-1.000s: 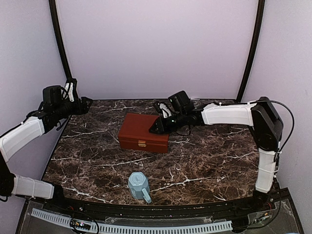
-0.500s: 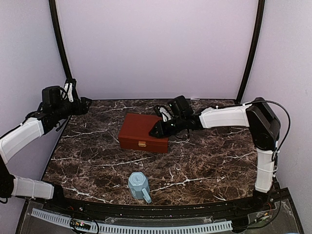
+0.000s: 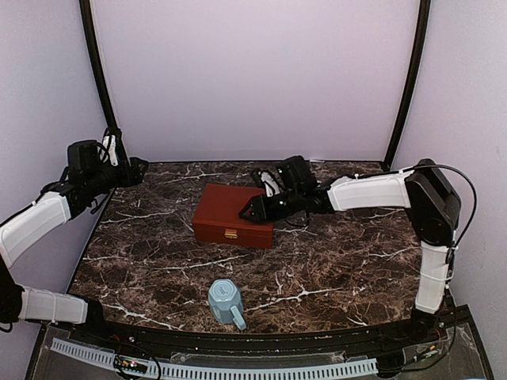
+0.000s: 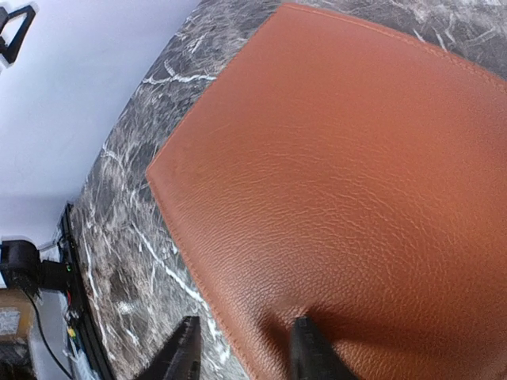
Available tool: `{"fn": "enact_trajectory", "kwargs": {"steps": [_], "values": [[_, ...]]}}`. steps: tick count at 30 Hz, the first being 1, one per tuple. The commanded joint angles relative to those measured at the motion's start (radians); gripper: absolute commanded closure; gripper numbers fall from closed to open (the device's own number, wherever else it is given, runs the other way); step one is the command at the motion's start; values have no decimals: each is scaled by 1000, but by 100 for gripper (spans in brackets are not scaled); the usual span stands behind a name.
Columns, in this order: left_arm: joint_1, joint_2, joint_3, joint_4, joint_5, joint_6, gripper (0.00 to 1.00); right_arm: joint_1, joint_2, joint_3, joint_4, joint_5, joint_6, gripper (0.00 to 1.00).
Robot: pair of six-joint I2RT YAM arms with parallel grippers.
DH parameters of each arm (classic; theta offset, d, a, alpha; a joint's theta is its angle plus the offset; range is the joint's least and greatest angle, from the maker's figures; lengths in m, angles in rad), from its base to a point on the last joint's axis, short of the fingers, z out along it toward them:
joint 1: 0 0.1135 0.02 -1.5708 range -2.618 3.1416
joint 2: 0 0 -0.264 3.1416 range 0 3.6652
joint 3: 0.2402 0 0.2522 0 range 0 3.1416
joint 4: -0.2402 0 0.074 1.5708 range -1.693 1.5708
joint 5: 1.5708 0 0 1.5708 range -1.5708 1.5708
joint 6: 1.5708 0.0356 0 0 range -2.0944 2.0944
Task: Organize the mixed jewelry
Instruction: Press the box lid onto the jewelry box, then reset both arms
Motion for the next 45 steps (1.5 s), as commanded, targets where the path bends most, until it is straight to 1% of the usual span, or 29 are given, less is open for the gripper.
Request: {"fn": "enact_trajectory", "kwargs": {"steps": [1,2,3,4,5,6,7,8,10,12,15,16,18,20,21,22,23,24,25,28,32,33,34,35,39,41,42,45], "values": [[6,-23,-48,6,-71,-146,21,-9,-106,-24,-32,90,-20,43],[6,-33,-107,66,-83,-168,21,-16,-129,-36,-20,104,-25,35],[7,-39,-171,98,-105,-201,21,-27,-151,-53,-8,109,-27,30],[8,-49,-200,167,-114,-207,21,-42,-179,-73,16,113,-28,26],[11,-54,-254,203,-131,-199,20,-65,-200,-96,33,126,-26,24],[13,-56,-277,256,-135,-187,20,-93,-220,-124,51,135,-26,21],[18,-56,-306,273,-176,-161,19,-123,-242,-154,70,146,-26,20],[22,-52,-316,297,-189,-144,19,-160,-266,-188,89,158,-28,18],[43,-43,-347,338,-215,-95,17,-238,-315,-259,132,199,-41,16],[105,-28,-386,396,-208,-57,14,-324,-361,-338,176,228,-65,14],[203,0,-449,465,-163,-40,13,-465,-439,-431,231,249,-92,13],[251,3,-462,501,-119,-46,13,-510,-469,-464,251,257,-102,13],[296,3,-501,567,-90,-45,13,-612,-526,-525,282,282,-121,13],[310,-6,-567,657,-76,-29,12,-694,-583,-592,323,304,-136,13],[313,-8,-586,728,-69,-21,12,-733,-609,-633,355,309,-142,13],[314,-6,-623,764,-53,-11,12,-767,-641,-679,401,316,-146,13],[313,4,-641,841,-47,-10,12,-805,-672,-731,478,332,-148,13],[313,11,-670,876,-34,-10,11,-825,-709,-787,545,363,-158,13],[313,32,-681,935,-24,-10,11,-832,-732,-834,604,411,-175,12],[312,91,-696,1005,28,14,10,-835,-761,-953,747,522,-229,12],[309,146,-693,1075,28,37,8,-836,-713,-1044,953,611,-281,11],[309,156,-693,1107,26,45,8,-837,-706,-1047,975,626,-284,11],[308,178,-695,1123,27,48,8,-836,-710,-1038,946,633,-293,11],[309,188,-695,1156,26,48,8,-836,-707,-1046,970,643,-304,12],[308,234,-676,1189,17,27,8,-838,-694,-1077,1054,671,-332,11],[307,268,-676,1230,26,14,8,-838,-708,-1084,1017,680,-335,12],[306,288,-677,1262,34,17,8,-839,-704,-1098,1036,686,-334,12],[288,298,-680,1279,38,40,6,-838,-656,-1159,1173,699,-343,12]]}}
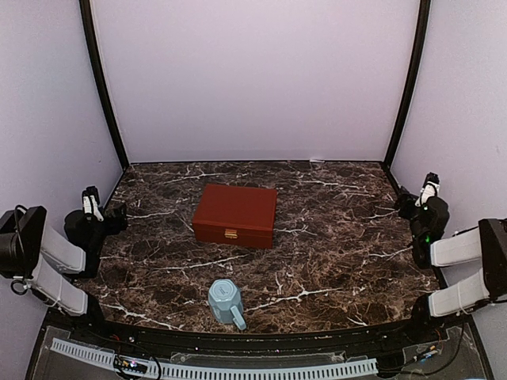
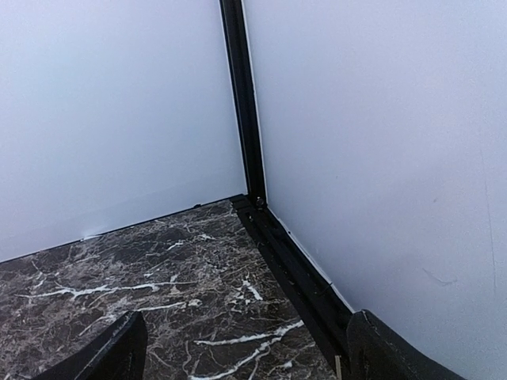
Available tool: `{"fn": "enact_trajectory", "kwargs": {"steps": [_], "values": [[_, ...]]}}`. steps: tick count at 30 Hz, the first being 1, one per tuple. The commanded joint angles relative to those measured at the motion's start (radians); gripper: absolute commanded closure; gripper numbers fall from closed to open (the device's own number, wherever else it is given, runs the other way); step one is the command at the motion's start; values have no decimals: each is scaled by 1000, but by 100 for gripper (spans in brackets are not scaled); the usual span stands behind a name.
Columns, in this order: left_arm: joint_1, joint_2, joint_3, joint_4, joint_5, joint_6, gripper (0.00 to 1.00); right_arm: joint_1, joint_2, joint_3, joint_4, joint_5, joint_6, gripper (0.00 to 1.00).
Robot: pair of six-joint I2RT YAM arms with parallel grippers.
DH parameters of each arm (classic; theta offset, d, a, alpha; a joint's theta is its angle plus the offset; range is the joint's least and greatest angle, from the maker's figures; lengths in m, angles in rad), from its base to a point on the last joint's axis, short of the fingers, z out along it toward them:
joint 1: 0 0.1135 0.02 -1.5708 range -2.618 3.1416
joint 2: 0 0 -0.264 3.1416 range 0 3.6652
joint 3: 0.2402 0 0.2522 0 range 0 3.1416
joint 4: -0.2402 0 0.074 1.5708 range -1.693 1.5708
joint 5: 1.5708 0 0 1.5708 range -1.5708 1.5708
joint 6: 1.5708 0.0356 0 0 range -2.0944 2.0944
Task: Organize the mixed jewelry
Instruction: Reset both arms
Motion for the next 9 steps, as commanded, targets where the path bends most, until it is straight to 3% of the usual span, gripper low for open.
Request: {"fn": "enact_trajectory", "kwargs": {"steps": [1,5,9], "values": [[-22,8,8,90,9,24,6,-3,49,-69,192,33,-30,11],[-53,7,44,7,-61,39,5,0,73,-42,158,23,-33,12],[-87,35,50,47,-82,74,5,0,108,-49,200,12,-37,11]]}}
